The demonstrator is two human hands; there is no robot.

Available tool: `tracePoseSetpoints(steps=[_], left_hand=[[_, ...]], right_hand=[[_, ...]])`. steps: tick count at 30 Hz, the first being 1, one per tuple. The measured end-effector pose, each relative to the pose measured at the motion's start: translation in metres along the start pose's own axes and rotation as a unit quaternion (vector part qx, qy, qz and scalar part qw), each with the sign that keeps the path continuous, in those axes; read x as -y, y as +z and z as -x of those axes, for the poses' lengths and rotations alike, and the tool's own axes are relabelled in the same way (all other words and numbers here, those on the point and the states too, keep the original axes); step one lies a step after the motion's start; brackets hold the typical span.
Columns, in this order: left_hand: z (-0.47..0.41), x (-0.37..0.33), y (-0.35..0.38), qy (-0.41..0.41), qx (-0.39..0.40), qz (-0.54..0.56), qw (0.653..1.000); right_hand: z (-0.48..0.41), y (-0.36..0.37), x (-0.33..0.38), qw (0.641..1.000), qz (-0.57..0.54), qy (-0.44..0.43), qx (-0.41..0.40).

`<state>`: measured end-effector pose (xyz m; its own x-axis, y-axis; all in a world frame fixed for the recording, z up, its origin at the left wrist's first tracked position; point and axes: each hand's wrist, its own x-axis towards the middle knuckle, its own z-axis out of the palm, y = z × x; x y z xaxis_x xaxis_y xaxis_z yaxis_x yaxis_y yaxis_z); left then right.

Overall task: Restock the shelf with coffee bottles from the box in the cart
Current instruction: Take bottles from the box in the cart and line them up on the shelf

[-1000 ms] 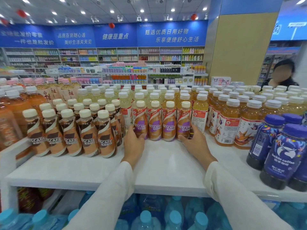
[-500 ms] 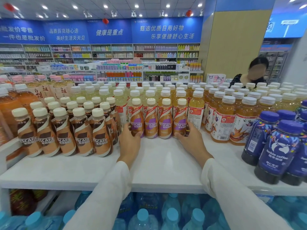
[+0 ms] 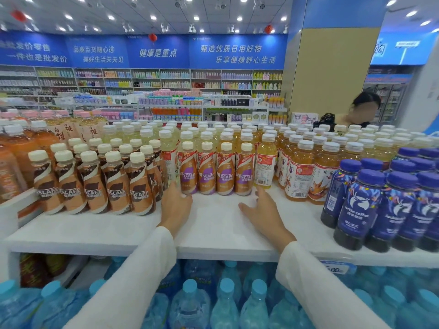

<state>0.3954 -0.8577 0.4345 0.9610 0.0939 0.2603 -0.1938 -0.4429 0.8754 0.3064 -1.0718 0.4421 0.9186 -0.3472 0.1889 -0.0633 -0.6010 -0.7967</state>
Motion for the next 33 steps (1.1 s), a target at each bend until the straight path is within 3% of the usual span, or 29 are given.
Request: tracePoseSetpoints(steps=[3, 6, 13, 22, 26, 33], left_hand=[[0.033, -0.004, -0.014, 0.000, 0.019, -0.041, 0.999], [0.078, -0.008, -0.036, 0.022, -0.009, -0.039, 0.999], [0.184, 0.007, -0.109, -0.003, -0.087, 0.033, 0.996], [0.329, 0.086, -0.215, -0.148, -0.176, 0.111, 0.967], [0.402, 0.137, -0.267, -0.232, -0.234, 0.078, 0.941], [0.526, 0.189, -0.351, -0.296, -0.328, 0.054, 0.895]], right_hand=[[0.022, -0.004, -0.004, 0.999, 0.036, -0.009, 0.011], [0.050, -0.010, -0.001, 0.998, 0.033, -0.044, -0.004], [0.143, -0.012, 0.020, 0.993, -0.061, -0.097, -0.010], [0.280, 0.079, 0.038, 0.979, -0.141, -0.065, 0.131], [0.343, 0.147, 0.040, 0.971, -0.114, -0.038, 0.206], [0.455, 0.237, 0.059, 0.928, -0.096, -0.035, 0.359]])
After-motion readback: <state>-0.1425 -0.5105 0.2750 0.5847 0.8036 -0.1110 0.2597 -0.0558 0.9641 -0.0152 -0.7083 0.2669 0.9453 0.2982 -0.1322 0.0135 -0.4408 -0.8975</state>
